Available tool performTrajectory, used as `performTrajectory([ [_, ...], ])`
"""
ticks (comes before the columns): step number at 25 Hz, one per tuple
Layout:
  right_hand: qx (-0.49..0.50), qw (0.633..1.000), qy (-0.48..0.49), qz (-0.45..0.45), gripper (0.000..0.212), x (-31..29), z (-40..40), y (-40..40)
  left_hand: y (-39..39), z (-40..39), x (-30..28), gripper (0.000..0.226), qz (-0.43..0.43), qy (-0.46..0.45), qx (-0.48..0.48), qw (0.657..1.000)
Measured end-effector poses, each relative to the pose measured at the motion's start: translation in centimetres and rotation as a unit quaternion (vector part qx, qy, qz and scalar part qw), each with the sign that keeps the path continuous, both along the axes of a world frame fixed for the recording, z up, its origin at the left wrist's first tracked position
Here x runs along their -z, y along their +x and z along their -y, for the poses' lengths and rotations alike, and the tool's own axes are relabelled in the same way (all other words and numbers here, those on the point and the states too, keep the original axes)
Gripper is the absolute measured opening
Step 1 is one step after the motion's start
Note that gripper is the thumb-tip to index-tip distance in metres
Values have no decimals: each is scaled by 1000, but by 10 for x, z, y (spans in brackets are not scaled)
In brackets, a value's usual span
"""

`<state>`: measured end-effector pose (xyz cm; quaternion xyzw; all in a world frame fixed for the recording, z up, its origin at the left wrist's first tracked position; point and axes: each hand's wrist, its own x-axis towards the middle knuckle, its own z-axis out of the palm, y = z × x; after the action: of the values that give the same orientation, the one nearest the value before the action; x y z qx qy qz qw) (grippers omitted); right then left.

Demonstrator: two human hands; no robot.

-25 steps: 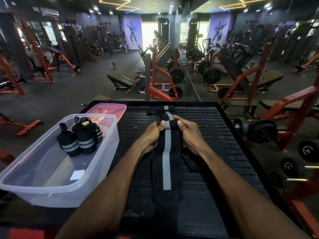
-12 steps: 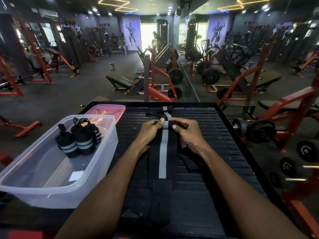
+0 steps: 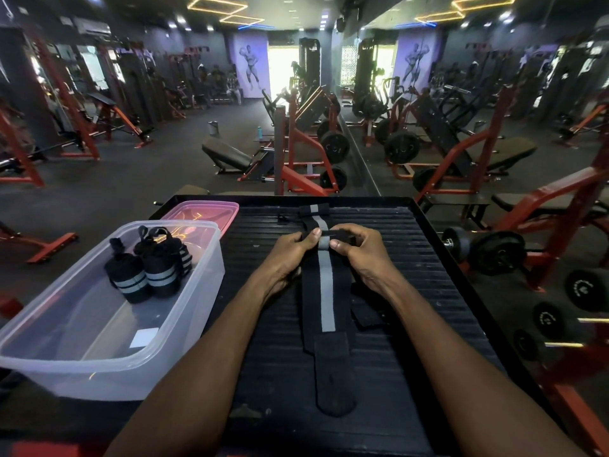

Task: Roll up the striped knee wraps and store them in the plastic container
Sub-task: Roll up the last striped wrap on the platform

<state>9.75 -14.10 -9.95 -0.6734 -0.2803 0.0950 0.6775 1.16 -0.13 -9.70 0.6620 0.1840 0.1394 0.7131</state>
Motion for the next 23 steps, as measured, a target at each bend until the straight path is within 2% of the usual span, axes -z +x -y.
performTrajectory([
  [3, -18, 999, 2, -45, 18, -1, -1, -1, -1, -1, 0, 8, 29, 43, -23, 998],
  [5, -41, 996, 13, -80, 10, -2, -2, -1, -1, -4, 1, 16, 43, 63, -23, 997],
  [7, -29, 998, 12, -57, 13, -2, -1, 0, -2, -4, 1, 23, 49, 84, -12, 995],
  [8, -20, 999, 8, -38, 18, -3, 1, 0, -1, -3, 2, 24, 50, 75, -7, 996],
  [11, -9, 1000, -7, -11, 25, -1, 1, 1, -2, 2, 0, 27, 21, -64, 31, 997],
  [13, -17, 999, -25, -13, 25, 0, -1, 2, 0, -1, 2, 33, -7, -65, 22, 998],
  [16, -46, 992, -18, -119, 13, -1, -2, 1, 0, -4, 4, 14, 14, 2, -18, 1000],
  [18, -58, 984, -31, -166, 10, -2, -2, 0, 0, -3, 4, 19, 35, 32, -26, 999],
  [20, -31, 991, -37, -121, 6, 0, -1, 2, -2, 1, 1, 22, 35, 30, -19, 999],
  [23, -14, 998, -26, -59, 19, 0, 2, 1, -4, 4, -2, 27, -3, -55, 30, 998],
])
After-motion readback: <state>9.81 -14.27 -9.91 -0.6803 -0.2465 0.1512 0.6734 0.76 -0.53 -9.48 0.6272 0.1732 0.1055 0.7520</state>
